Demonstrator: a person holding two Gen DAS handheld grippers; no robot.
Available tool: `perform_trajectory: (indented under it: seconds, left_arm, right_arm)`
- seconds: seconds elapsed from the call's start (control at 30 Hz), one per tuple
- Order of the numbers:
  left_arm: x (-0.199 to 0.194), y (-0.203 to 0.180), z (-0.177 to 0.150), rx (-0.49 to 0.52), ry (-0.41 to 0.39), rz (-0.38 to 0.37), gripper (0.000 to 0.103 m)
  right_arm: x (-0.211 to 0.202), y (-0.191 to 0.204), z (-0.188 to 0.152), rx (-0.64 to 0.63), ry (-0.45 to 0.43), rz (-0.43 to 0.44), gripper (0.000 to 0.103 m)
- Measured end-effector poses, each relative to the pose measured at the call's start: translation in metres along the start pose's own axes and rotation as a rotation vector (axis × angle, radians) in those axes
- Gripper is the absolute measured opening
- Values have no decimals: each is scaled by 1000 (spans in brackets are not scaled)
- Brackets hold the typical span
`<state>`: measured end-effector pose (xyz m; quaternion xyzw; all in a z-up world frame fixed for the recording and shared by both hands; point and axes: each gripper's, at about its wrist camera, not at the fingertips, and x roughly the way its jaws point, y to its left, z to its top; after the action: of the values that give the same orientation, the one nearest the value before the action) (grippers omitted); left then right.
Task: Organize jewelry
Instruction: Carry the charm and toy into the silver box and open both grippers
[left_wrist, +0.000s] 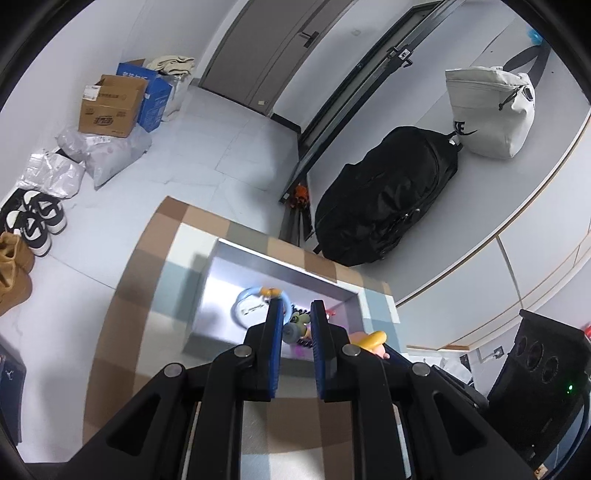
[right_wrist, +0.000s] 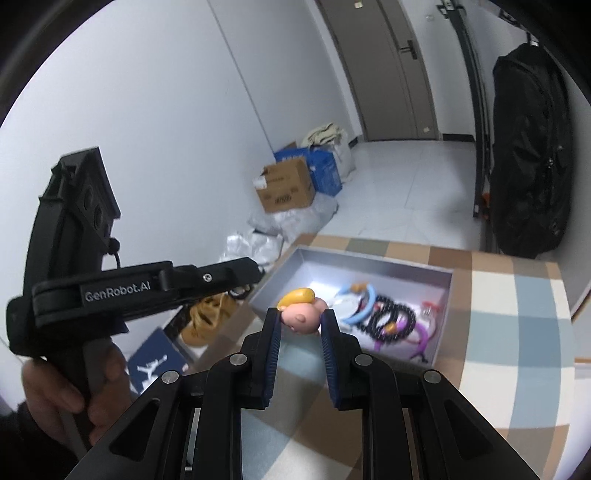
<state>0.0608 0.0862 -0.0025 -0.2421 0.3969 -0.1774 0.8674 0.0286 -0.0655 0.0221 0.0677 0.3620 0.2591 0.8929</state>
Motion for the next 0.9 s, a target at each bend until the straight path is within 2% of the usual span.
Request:
perform_trajectory:
  seconds: [0.6, 0.9]
  left_arm:
    - [45, -5, 15, -22, 74, 2, 10]
    - [67, -6, 14, -49, 149, 6, 10]
  right_arm:
    - [27, -61, 17, 158, 39, 6, 21]
    - [34, -80, 13, 233, 79, -10, 21]
